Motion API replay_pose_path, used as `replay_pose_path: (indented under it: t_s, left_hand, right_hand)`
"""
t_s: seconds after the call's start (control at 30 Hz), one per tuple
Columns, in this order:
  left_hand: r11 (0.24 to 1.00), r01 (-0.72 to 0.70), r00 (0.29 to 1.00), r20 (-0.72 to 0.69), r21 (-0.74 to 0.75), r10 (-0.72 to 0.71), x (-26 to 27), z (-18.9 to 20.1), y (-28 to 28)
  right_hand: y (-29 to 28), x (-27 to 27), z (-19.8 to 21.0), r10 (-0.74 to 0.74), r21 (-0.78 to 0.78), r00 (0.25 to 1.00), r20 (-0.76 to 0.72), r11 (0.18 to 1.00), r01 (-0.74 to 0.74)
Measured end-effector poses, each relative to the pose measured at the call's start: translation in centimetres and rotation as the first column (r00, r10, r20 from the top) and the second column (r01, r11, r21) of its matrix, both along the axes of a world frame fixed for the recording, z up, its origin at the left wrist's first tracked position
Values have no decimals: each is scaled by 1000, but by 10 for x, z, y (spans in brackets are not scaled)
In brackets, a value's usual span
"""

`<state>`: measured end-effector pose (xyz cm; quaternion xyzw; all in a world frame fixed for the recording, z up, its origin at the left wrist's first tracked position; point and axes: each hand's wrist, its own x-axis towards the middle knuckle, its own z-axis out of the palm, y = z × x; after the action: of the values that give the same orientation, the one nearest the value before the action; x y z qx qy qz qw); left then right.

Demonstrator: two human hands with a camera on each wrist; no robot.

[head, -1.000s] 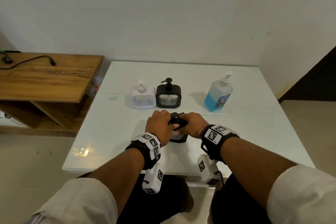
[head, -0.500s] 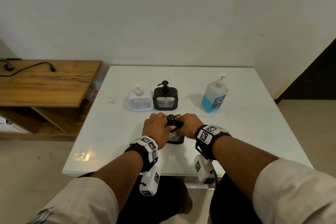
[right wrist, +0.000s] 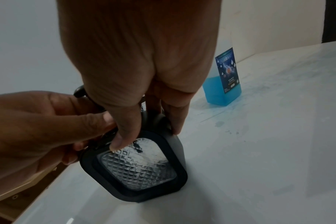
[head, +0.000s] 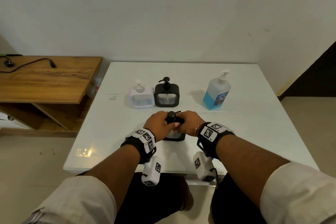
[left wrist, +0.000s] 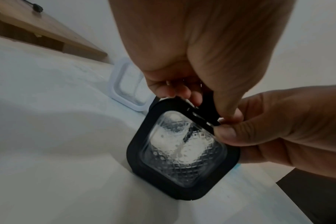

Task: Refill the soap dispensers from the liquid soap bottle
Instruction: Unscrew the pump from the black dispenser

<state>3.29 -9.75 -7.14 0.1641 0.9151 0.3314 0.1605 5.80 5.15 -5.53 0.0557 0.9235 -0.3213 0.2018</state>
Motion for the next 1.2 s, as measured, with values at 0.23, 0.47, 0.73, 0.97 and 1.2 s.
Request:
replay_pose_path:
  t_s: [0.23,0.47,0.73,0.97,1.2]
  left_hand:
    - [996,-60,998,-12,58,61,2,-6,0]
    - [996,-87,991,-103,-16,85,10,-13,7]
    - [988,-153,983,-103,-5,152,9,-14,9]
    - [986,-168,985,-40,-2,167,4,-11,14]
    - [993,12,998,58,116,-19,-3,-5,1]
  right_hand:
    - [2,-5,-3,-7,20,1000,14,1000,7]
    - [-1,-2,-2,-29,44,1000,6,999,29]
    - [-1,1,2,-10,47,1000,-13,999,11]
    - [2,1,2,-10,22,1000,-12,1000,10]
    - [7,-4,5,19,29,999,35,999,-20]
